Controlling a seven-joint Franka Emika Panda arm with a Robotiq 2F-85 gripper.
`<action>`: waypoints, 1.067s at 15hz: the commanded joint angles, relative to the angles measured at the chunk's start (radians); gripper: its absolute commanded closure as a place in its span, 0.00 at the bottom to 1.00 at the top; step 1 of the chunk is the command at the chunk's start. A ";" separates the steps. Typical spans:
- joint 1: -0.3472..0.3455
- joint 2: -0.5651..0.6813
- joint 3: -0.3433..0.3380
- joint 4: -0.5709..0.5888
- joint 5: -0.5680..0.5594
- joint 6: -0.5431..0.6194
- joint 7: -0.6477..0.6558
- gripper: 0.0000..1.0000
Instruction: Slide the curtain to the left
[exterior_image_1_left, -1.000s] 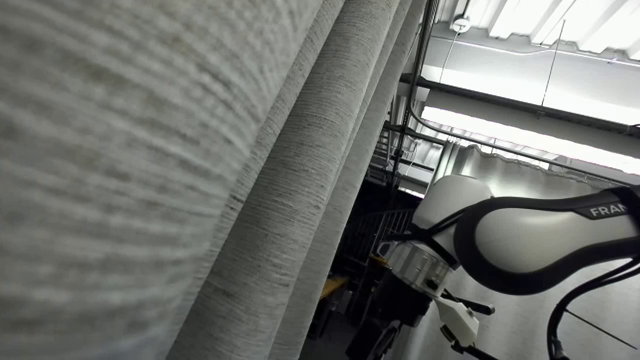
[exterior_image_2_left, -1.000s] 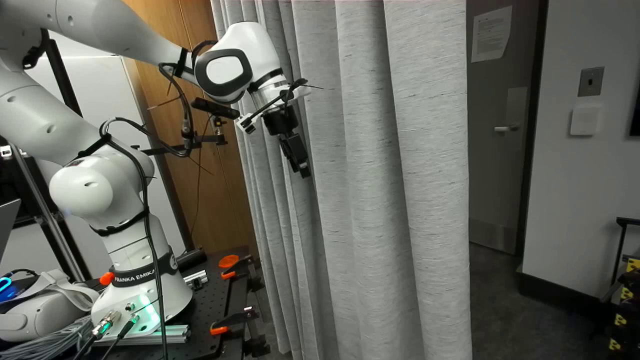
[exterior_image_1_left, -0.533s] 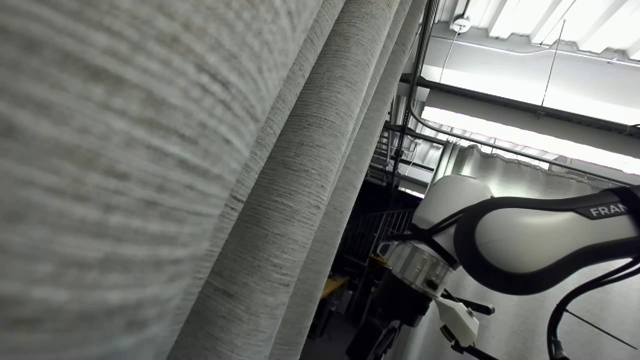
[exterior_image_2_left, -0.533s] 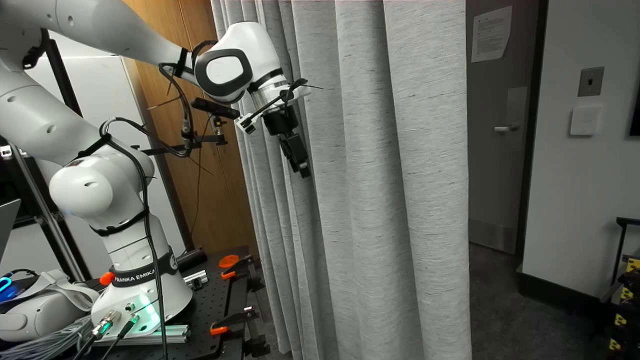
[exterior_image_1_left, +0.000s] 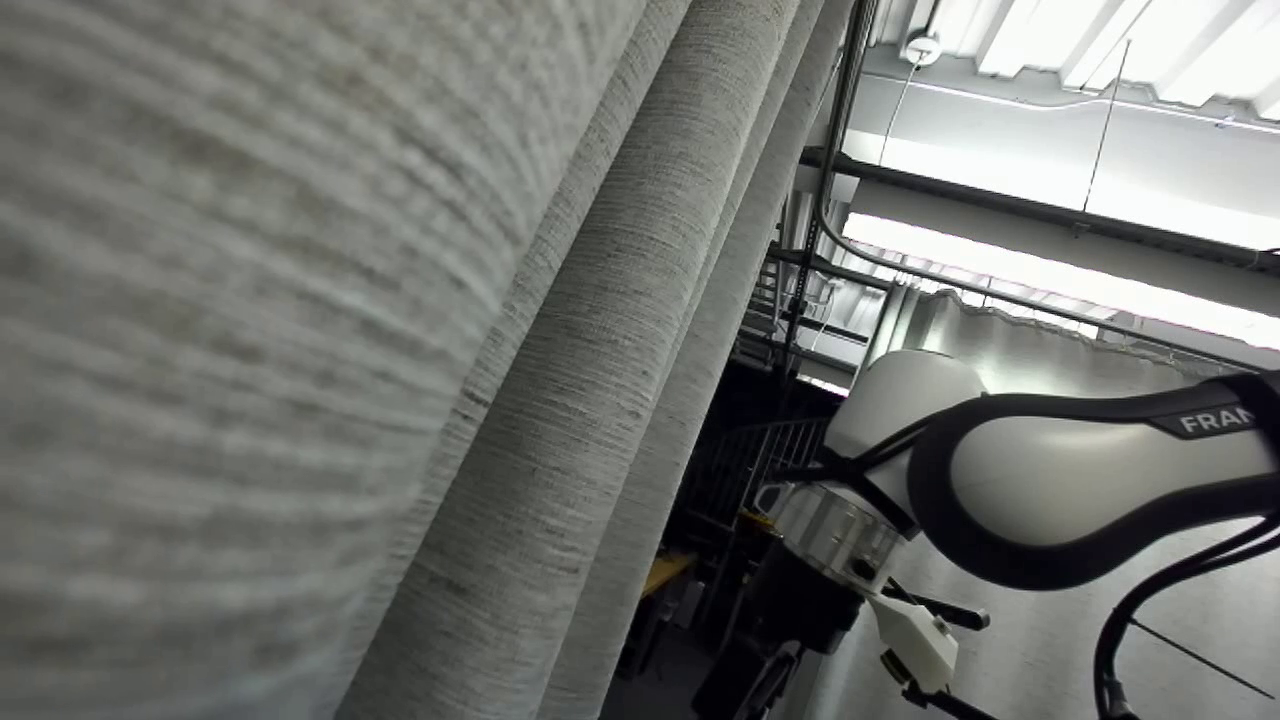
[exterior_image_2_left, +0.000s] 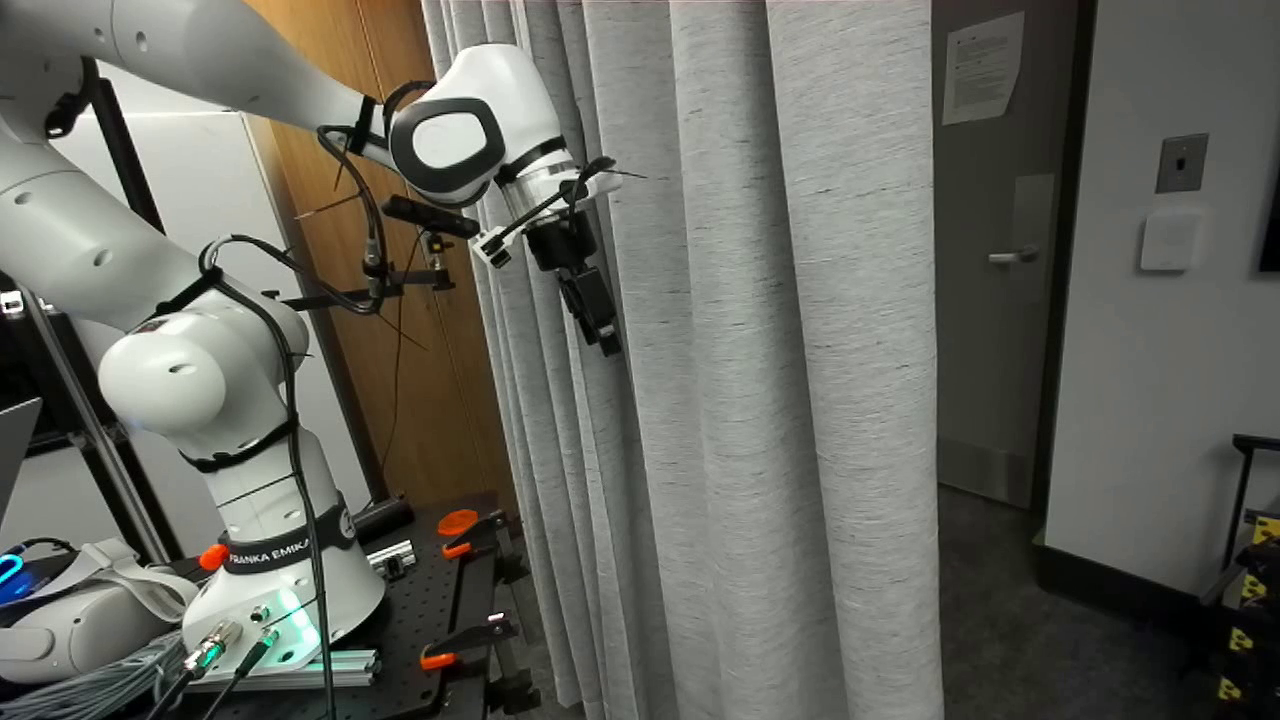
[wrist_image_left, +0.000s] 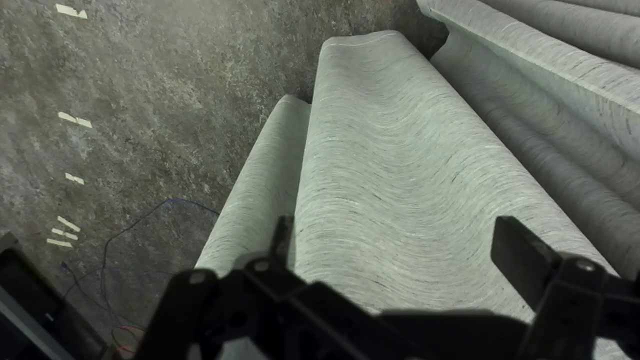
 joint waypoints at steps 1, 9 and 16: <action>0.004 0.000 -0.004 0.002 -0.003 -0.003 0.002 0.00; 0.001 -0.001 -0.001 -0.001 -0.005 0.009 0.011 0.00; -0.019 -0.002 0.016 -0.001 -0.028 0.006 0.042 0.00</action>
